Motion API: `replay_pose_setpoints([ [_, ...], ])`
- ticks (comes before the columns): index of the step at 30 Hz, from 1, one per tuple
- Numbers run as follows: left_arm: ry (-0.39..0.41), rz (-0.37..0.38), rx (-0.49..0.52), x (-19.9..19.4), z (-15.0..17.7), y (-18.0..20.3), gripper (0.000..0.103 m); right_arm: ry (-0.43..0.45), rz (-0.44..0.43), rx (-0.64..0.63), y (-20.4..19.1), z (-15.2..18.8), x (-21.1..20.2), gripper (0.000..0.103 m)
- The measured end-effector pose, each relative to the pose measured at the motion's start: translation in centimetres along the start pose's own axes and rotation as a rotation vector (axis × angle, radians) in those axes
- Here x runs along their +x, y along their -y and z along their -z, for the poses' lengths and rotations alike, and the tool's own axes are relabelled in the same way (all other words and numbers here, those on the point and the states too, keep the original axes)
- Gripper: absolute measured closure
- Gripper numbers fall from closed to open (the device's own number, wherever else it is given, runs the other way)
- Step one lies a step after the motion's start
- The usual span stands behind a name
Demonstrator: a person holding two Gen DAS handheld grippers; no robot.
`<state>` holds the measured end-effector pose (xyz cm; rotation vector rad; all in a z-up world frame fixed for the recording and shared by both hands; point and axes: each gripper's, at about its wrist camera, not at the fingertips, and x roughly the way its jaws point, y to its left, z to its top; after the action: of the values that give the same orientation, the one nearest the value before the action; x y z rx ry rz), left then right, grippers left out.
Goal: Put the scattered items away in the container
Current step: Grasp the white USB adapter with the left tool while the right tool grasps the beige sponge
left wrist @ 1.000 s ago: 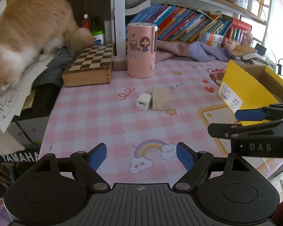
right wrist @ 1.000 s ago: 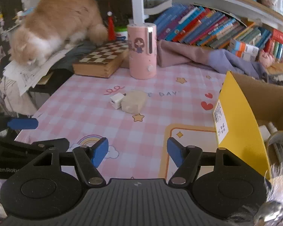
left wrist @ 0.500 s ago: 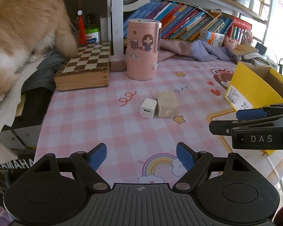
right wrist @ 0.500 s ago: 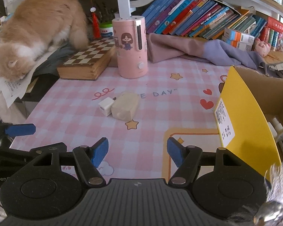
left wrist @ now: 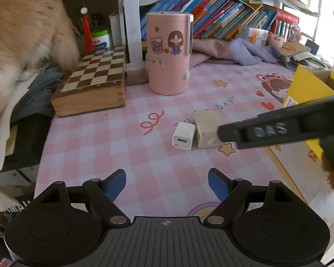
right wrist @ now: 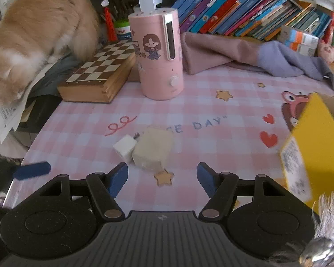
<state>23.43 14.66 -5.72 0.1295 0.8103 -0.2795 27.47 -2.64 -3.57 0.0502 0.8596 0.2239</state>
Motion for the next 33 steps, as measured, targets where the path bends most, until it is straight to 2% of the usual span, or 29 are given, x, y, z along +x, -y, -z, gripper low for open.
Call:
replay_pose_setpoints([
  [6, -0.003, 0.001, 0.028, 1.6, -0.7, 0.2, 0.02, -0.036, 0.004, -0.016, -0.7, -1.4, 2.9, 0.036],
  [12, -0.015, 0.01, 0.022, 2.6, -1.2, 0.1, 0.021, -0.08, -0.003, 0.033, 0.0, -1.8, 5.1, 0.038],
  [15, -0.012, 0.011, 0.033, 3.2, -1.5, 0.3, 0.021, -0.096, -0.025, 0.044, 0.5, -1.9, 5.8, 0.044],
  [16, -0.01, 0.014, 0.037, 3.4, -1.6, 0.4, 0.021, -0.095, -0.044, 0.047, 0.6, -1.9, 5.7, 0.055],
  [18, -0.003, 0.019, 0.043, 3.7, -1.9, 0.6, 0.022, -0.089, -0.057, 0.042, 0.7, -2.0, 5.4, 0.061],
  [25, -0.001, 0.044, 0.073, 5.5, -2.9, 1.2, 0.043, -0.053, 0.052, 0.02, 2.2, -1.7, 3.7, 0.066],
  [27, -0.006, 0.054, 0.078, 6.0, -3.1, 1.3, 0.05, -0.057, 0.066, 0.031, 2.7, -1.7, 3.6, 0.066],
  [33, -0.016, 0.064, 0.09, 7.2, -3.4, 1.5, 0.062, -0.065, 0.083, 0.047, 3.7, -1.4, 3.1, 0.066],
])
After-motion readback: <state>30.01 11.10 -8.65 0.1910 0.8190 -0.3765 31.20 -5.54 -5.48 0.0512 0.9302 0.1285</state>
